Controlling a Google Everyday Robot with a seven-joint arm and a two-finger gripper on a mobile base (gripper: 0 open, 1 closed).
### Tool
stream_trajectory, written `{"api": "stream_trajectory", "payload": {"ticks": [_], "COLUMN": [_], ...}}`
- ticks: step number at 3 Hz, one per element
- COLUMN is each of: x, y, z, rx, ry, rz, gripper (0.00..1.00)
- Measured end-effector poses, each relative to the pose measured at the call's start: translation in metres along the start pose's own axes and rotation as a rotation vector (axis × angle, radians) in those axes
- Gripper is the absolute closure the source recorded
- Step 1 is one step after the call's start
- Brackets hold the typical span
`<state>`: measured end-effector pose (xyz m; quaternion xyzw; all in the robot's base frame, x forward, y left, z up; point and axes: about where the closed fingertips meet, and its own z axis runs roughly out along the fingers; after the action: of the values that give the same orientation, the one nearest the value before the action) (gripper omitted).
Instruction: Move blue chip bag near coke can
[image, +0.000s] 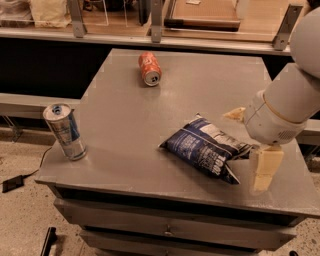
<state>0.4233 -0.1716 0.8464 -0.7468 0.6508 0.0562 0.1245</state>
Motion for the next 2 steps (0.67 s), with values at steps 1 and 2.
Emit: {"api": "stream_trajectory", "payload": {"ticks": [1,2], "x": [-0.0005,-0.0014], "y": [0.0000,-0.0001], "z": [0.0008,0.0017], "rx": [-0.001,-0.001], "ry": [0.000,0.000], "rz": [-0.001,-0.003], "gripper": [0.16,0.46]}}
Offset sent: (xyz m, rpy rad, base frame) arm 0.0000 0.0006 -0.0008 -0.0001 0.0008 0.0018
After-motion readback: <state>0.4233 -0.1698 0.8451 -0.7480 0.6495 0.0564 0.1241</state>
